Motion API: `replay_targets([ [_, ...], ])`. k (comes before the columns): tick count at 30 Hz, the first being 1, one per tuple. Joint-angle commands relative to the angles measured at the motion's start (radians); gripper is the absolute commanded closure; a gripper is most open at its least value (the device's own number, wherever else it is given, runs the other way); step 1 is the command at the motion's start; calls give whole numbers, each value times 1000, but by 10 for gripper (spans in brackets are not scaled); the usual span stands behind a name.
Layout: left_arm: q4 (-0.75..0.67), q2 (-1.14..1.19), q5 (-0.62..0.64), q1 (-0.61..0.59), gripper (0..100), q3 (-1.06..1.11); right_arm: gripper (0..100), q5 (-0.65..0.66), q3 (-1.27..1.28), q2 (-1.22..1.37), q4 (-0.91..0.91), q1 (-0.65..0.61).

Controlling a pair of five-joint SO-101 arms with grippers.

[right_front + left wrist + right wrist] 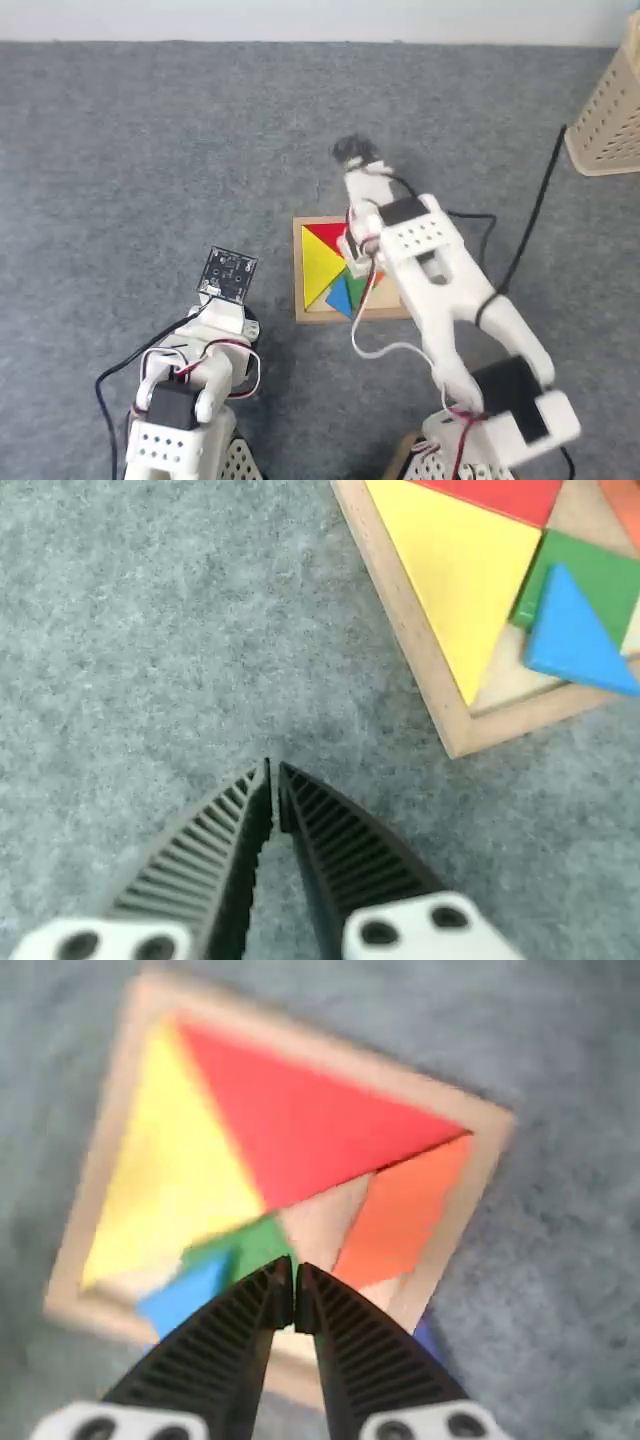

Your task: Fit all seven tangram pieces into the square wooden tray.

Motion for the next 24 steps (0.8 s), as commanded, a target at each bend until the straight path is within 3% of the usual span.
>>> replay_targets([
  [1, 6, -20, 6, -3, 988, -18, 991, 127, 143, -120, -47, -4],
  [7, 6, -20, 6, -3, 988, -18, 991, 172, 319, -186, -130, -35],
  [24, 6, -20, 6, -3, 988, -18, 991, 169, 322, -200, -143, -173],
])
